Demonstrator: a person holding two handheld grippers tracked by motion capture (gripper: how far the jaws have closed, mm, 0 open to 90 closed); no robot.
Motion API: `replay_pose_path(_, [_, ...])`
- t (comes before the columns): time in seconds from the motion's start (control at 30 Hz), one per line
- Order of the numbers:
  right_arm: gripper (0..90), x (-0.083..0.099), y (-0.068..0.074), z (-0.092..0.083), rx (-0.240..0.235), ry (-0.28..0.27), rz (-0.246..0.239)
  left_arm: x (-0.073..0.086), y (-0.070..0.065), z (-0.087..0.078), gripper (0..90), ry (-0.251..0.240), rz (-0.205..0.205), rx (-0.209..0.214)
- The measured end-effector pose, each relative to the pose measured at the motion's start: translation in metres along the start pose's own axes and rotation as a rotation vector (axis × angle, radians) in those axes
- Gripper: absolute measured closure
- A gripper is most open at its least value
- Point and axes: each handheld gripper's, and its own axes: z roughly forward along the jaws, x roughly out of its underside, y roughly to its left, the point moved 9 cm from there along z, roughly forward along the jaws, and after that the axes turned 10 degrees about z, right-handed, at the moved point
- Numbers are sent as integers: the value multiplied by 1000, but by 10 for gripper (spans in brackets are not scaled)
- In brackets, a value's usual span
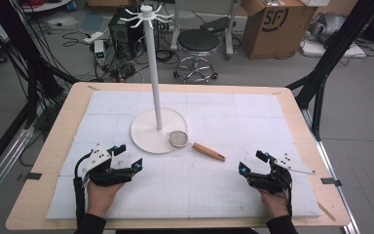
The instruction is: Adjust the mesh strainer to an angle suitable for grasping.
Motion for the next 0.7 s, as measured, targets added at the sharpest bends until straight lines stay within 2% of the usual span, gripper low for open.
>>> replay_pose_path(0.2, [100, -5, 1, 0, -12, -26, 61, 1, -2, 0, 172, 9, 4, 9])
replay_pose_path(0.27, [184, -9, 2, -2, -34, -39, 66, 1, -4, -1, 172, 12, 7, 12])
replay_pose_path(0.33, [221, -13, 1, -2, -31, -52, 95, 1, -4, 0, 172, 17, 11, 10])
replay_pose_path(0.4, [338, -15, 1, 0, -43, -46, 115, 2, -4, 0, 172, 18, 11, 9])
replay_pose_path(0.47, [363, -15, 1, 0, -48, -39, 118, 1, -4, -1, 172, 17, 8, 9])
replay_pose_path(0.57, [464, -16, 7, 2, -95, -28, 121, 0, -6, 0, 171, 9, 10, 23])
replay_pose_path(0.7, [565, -19, 11, 6, -119, -2, 121, 0, -6, -1, 172, 11, 12, 21])
